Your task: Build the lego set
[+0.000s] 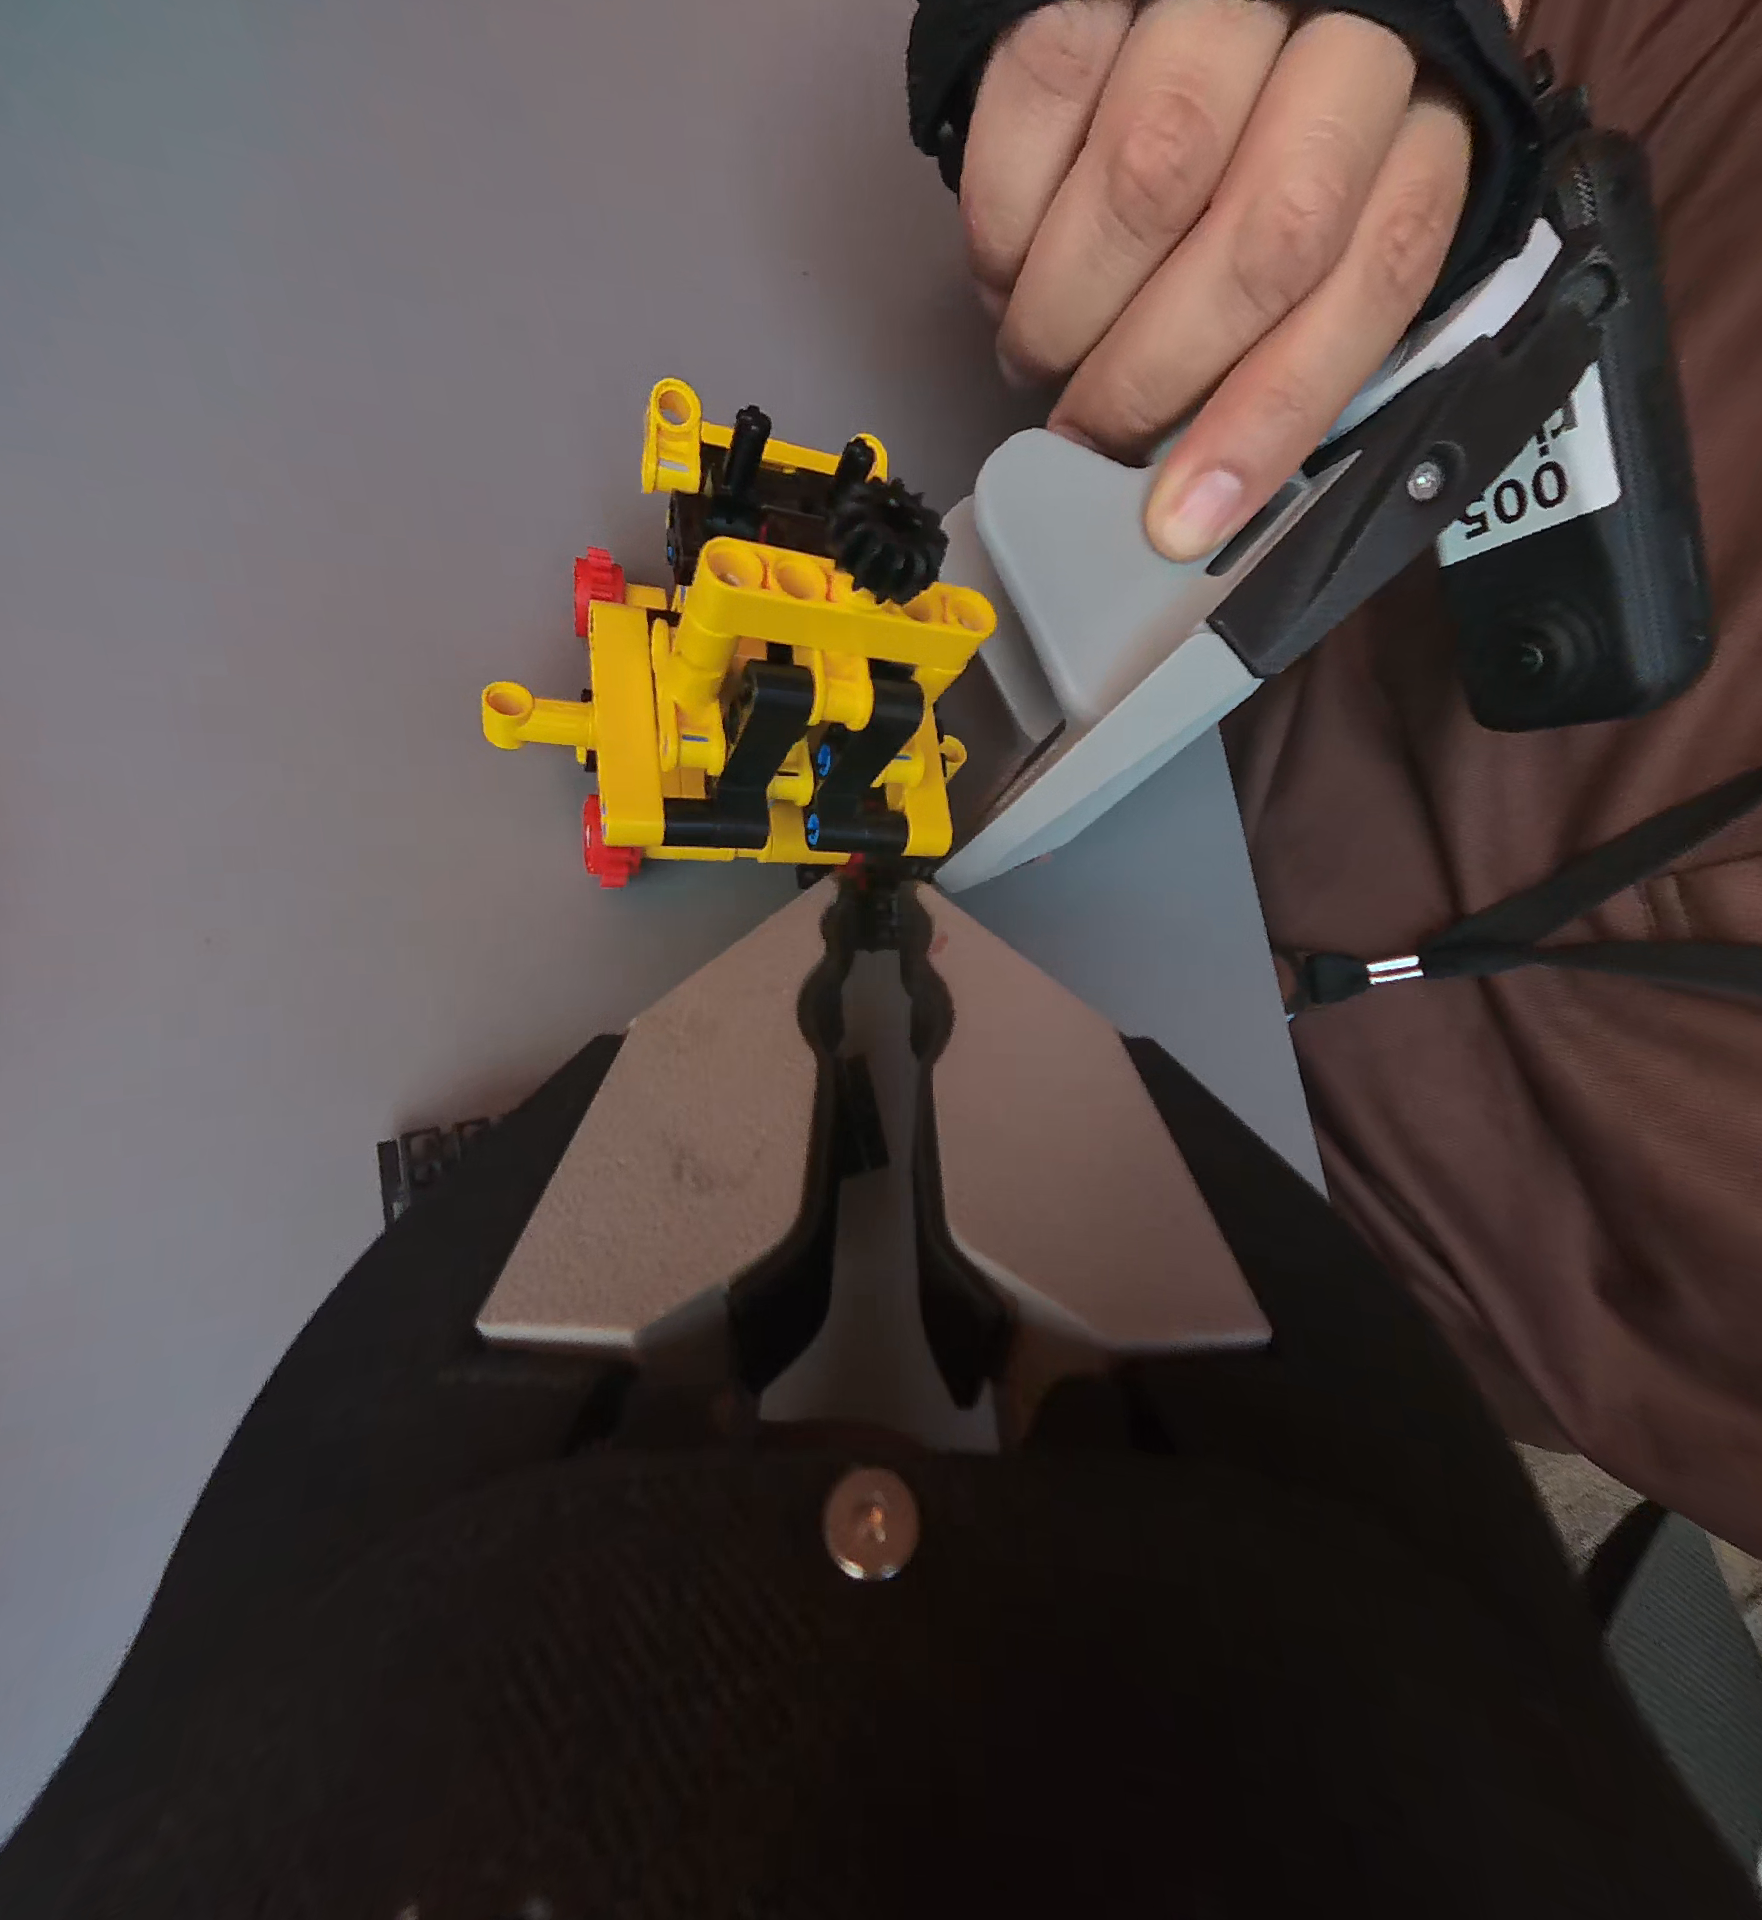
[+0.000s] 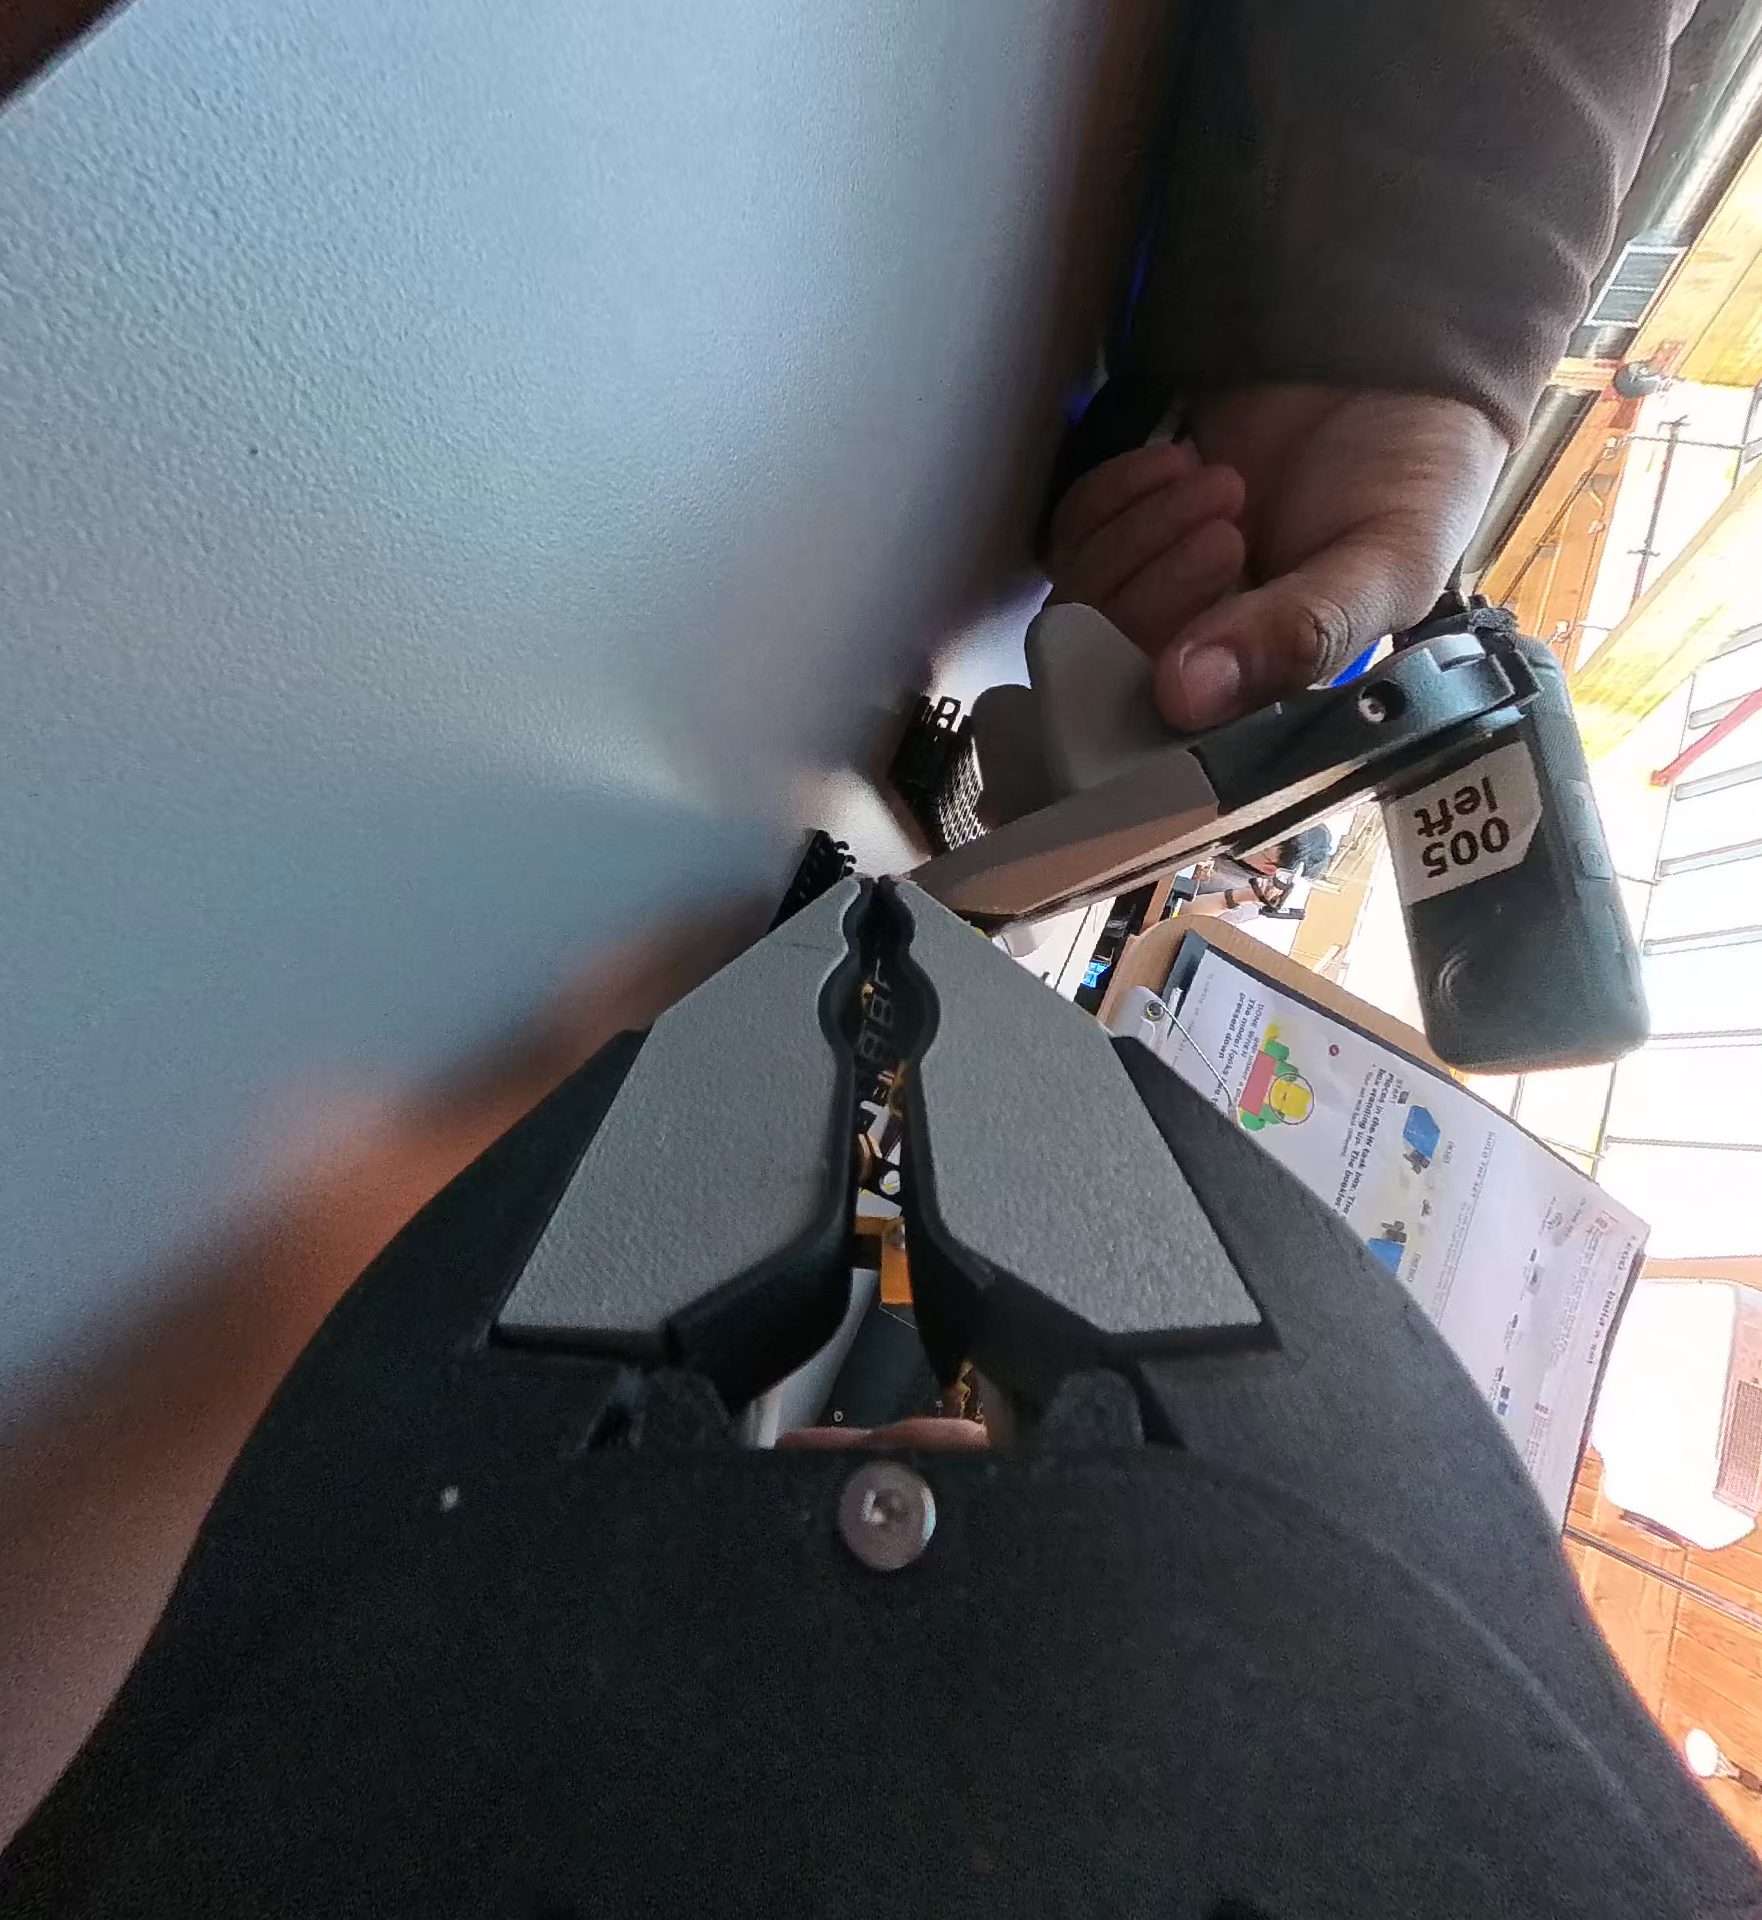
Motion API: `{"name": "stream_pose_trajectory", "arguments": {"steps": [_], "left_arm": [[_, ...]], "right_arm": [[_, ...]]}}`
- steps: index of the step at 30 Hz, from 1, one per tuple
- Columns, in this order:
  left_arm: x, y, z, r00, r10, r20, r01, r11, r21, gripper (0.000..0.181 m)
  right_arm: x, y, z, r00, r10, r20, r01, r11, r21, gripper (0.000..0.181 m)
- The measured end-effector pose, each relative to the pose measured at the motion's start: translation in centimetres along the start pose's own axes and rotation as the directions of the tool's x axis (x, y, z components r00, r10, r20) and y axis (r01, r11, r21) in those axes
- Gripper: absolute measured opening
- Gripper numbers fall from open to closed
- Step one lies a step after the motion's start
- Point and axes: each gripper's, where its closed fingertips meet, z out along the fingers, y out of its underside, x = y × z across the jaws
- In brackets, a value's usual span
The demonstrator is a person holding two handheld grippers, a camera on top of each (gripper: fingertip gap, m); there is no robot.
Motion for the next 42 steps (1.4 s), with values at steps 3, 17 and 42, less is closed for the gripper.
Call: {"name": "stream_pose_trajectory", "arguments": {"steps": [3,17,42], "left_arm": [[0.1,-0.2,0.0,1.000,0.000,-0.010,0.000,1.000,0.008,0.001],[-0.8,-0.6,0.0,0.998,-0.046,0.035,0.045,0.998,0.035,0.000],[-1.7,0.0,0.0,0.991,-0.011,0.136,0.011,1.000,0.002,0.000]], "right_arm": [[0.0,0.0,0.0,1.000,0.005,0.000,-0.005,1.000,-0.001,0.000],[0.1,0.7,0.4,0.999,0.028,-0.037,-0.030,0.999,-0.039,0.000],[-2.0,3.7,-2.9,0.945,0.306,-0.114,-0.322,0.932,-0.166,0.000]]}}
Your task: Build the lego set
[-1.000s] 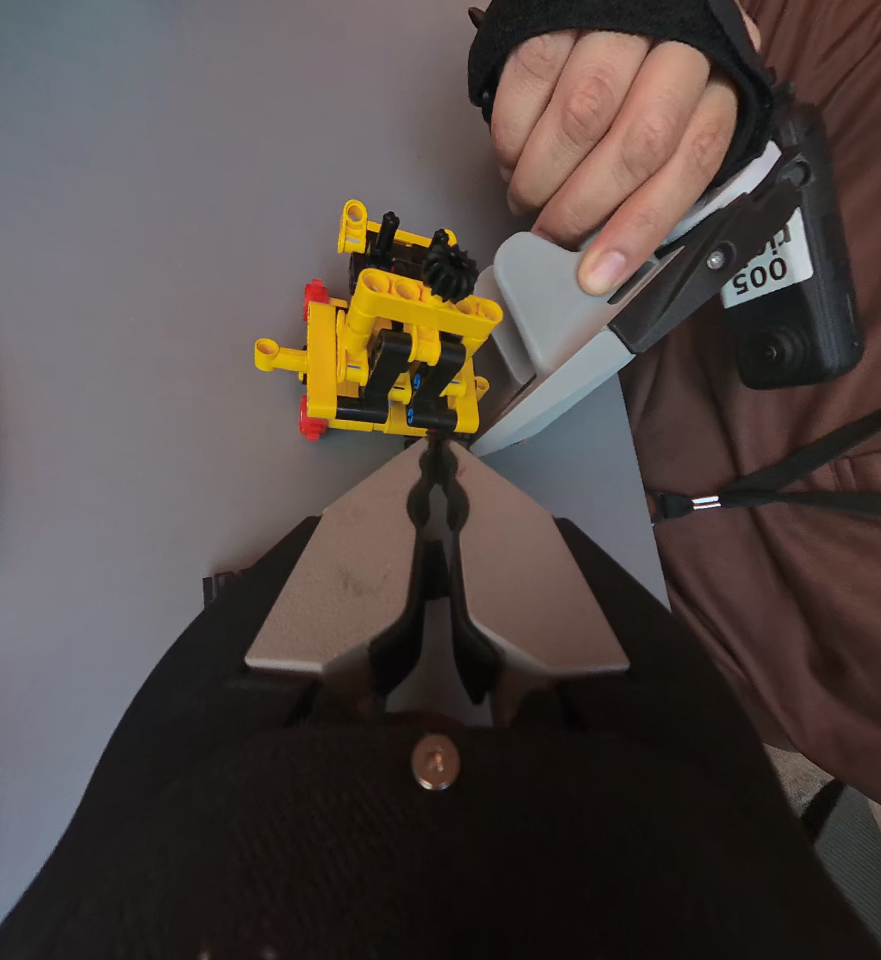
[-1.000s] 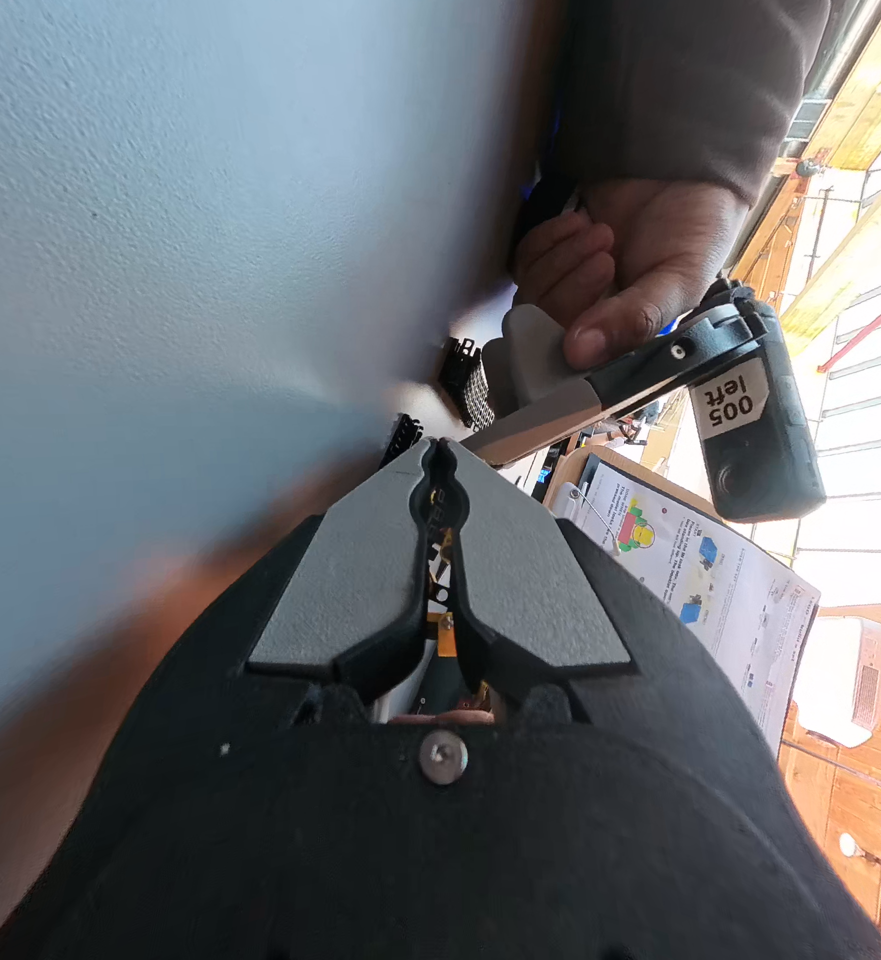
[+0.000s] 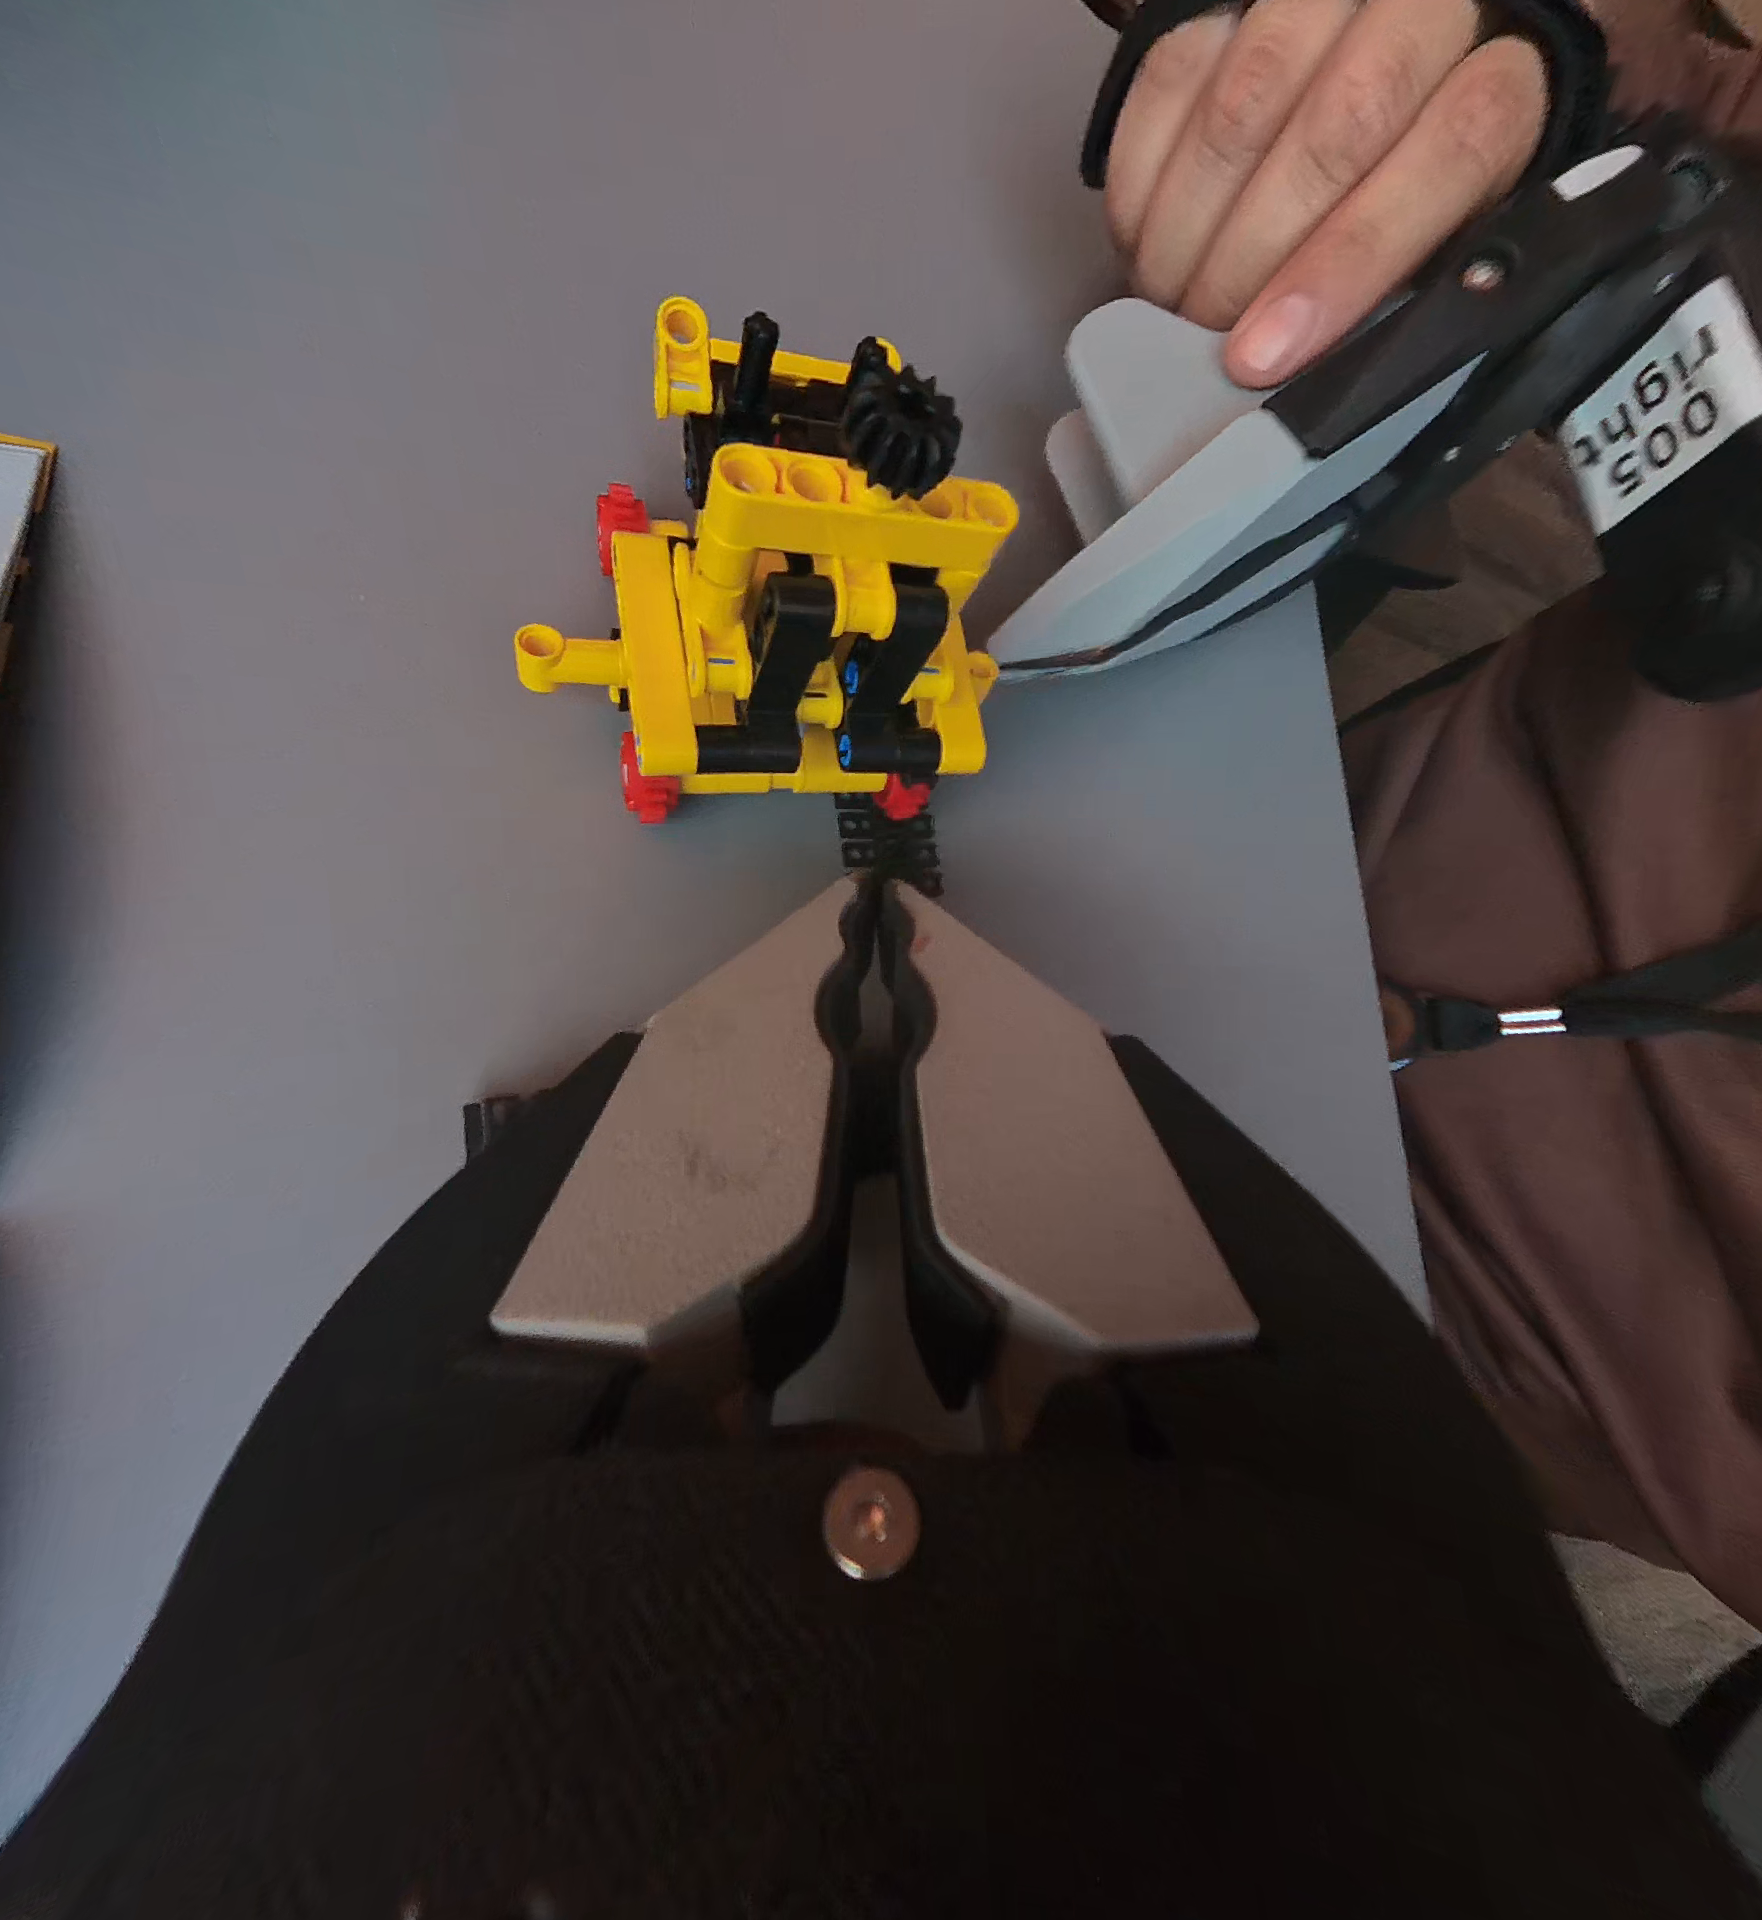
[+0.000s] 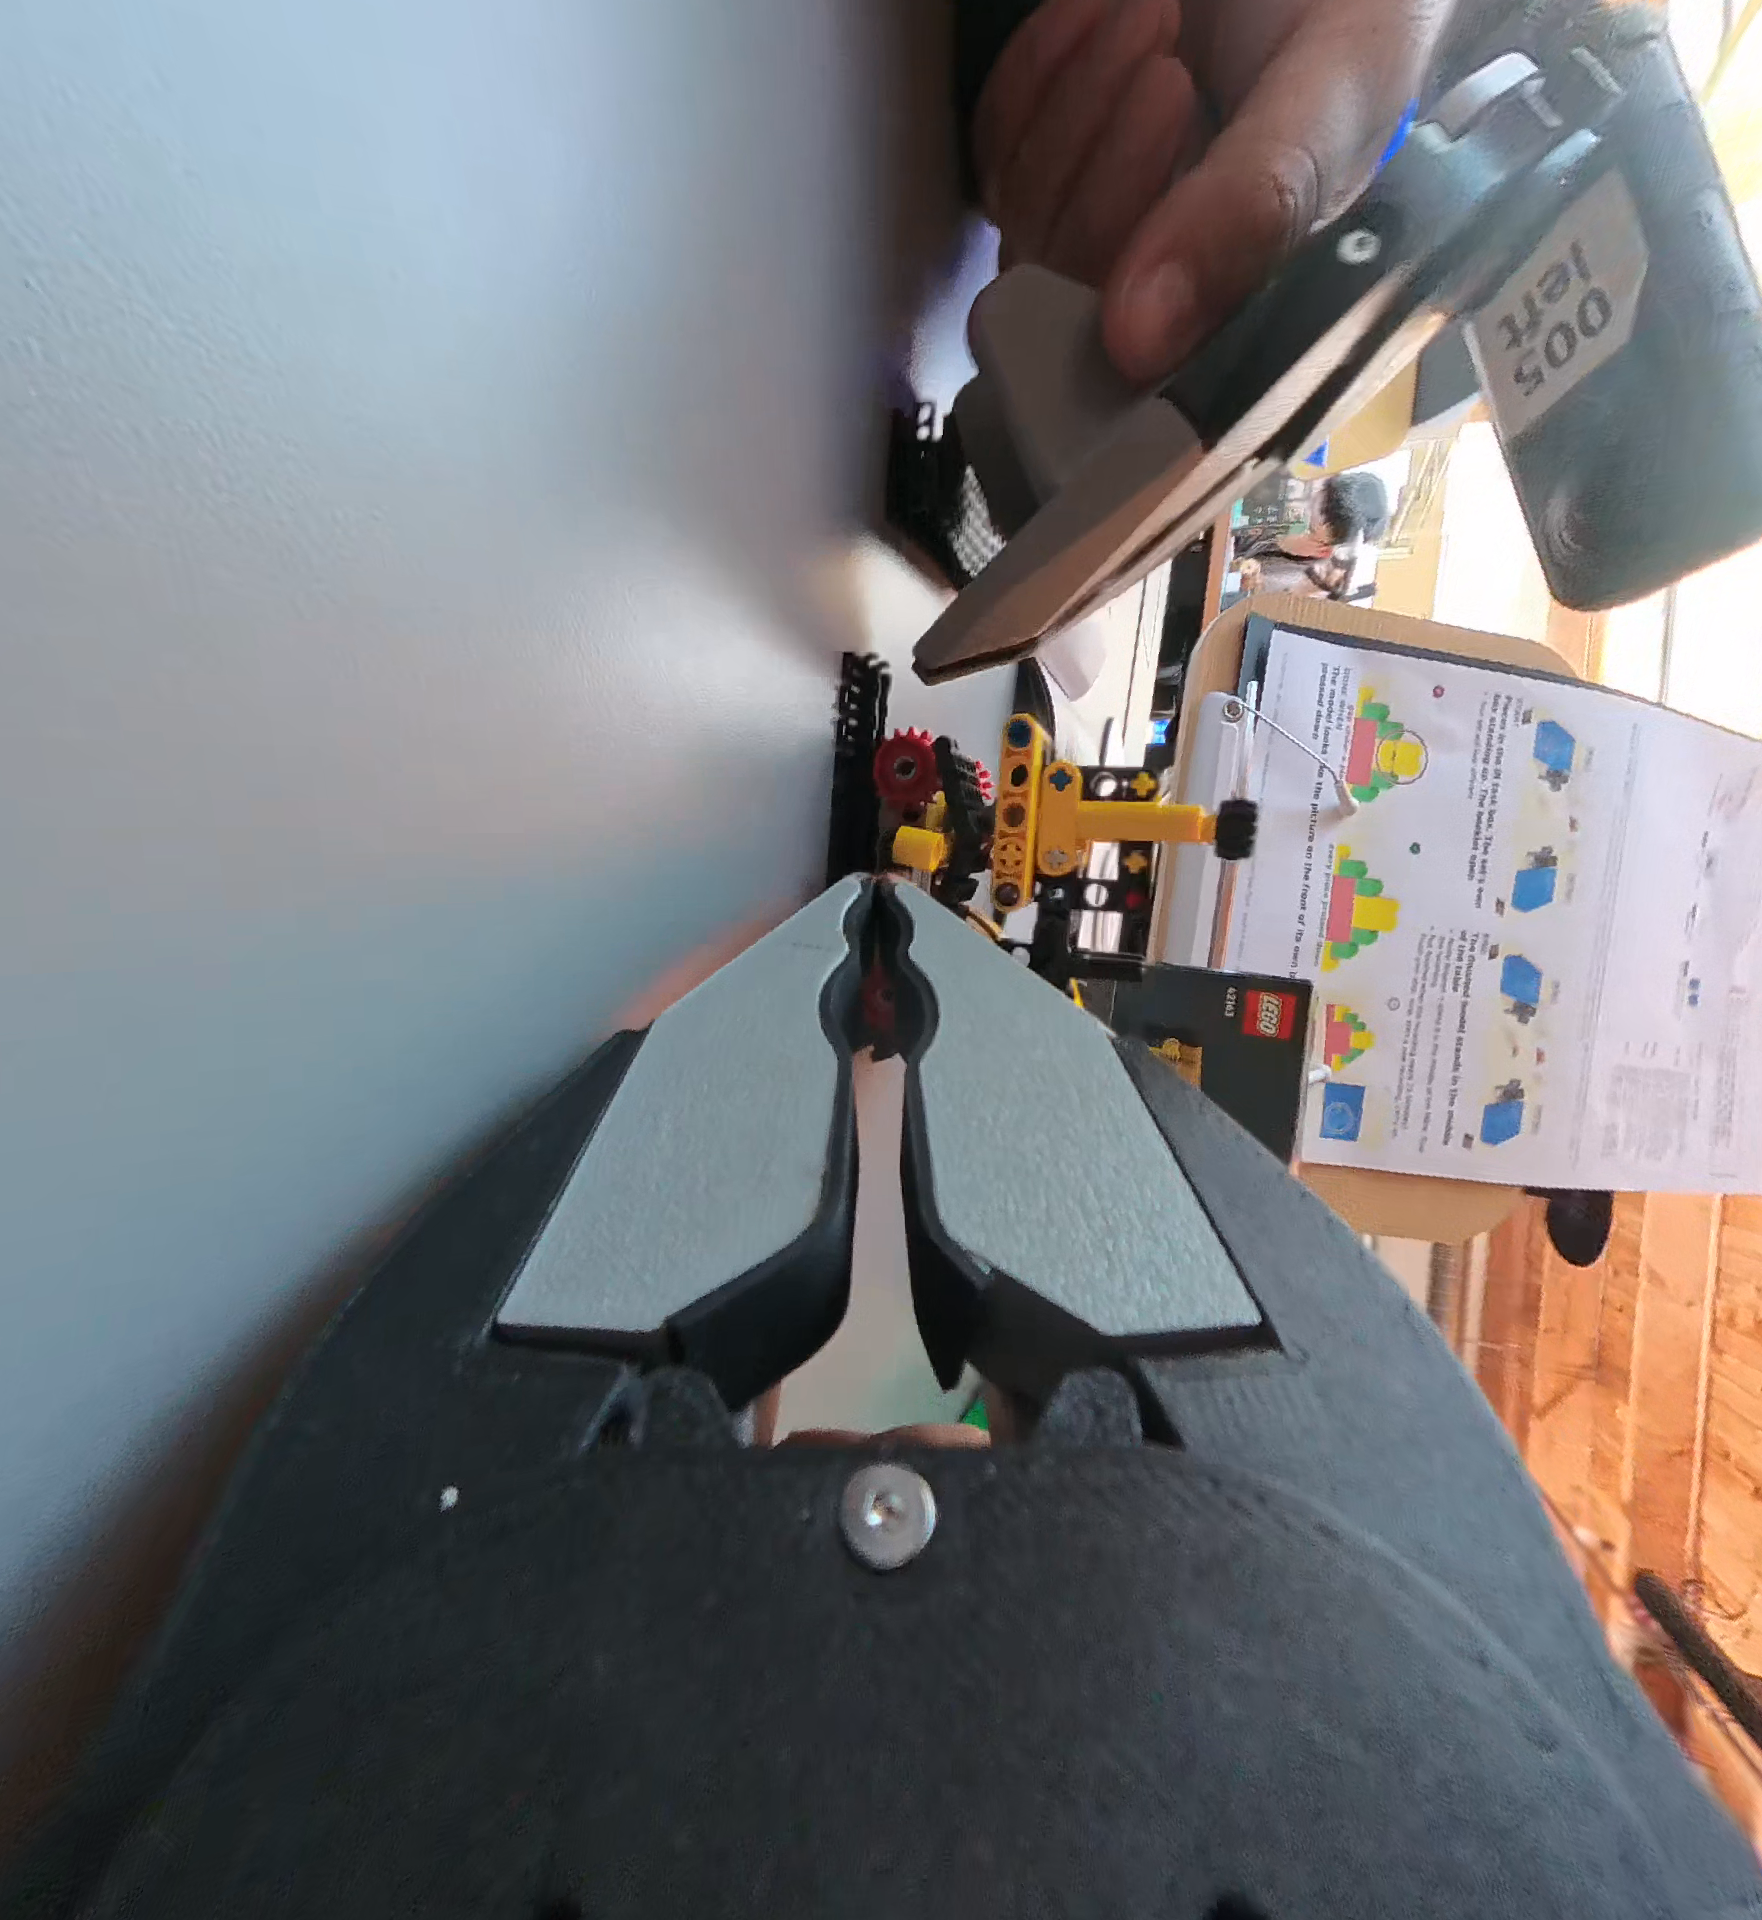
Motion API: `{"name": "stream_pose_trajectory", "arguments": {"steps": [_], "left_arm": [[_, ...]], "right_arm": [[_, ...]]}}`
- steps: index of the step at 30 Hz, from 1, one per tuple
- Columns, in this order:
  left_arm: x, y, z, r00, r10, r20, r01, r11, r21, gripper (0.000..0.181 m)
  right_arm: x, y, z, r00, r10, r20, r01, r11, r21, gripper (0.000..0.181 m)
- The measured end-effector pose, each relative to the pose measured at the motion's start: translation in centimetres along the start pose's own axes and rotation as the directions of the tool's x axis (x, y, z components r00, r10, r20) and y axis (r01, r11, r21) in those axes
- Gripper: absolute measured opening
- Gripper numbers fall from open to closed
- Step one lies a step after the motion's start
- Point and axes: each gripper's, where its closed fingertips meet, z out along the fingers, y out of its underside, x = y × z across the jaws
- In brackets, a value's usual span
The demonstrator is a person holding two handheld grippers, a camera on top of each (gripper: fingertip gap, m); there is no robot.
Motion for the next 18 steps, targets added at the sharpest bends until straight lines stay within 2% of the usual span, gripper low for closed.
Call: {"name": "stream_pose_trajectory", "arguments": {"steps": [3,8,13,18], "left_arm": [[-0.2,0.6,-0.2,0.999,0.018,0.036,-0.017,1.000,-0.023,0.000],[-0.5,0.7,-0.4,0.997,0.035,0.073,-0.034,0.999,-0.026,0.000],[-2.3,-0.9,-1.1,0.979,0.051,0.197,-0.060,0.997,0.042,0.001],[-2.4,-2.3,-2.0,0.978,0.061,0.198,-0.081,0.992,0.094,0.032]], "right_arm": [[0.5,-0.5,-1.0,0.993,0.114,-0.022,-0.114,0.993,0.023,0.000],[1.7,2.6,-1.8,0.931,0.361,-0.056,-0.363,0.931,-0.040,0.002],[1.0,3.5,-1.6,0.810,0.580,0.080,-0.575,0.814,-0.077,0.020],[0.3,4.1,-0.9,0.794,0.601,0.092,-0.588,0.798,-0.129,0.021]]}}
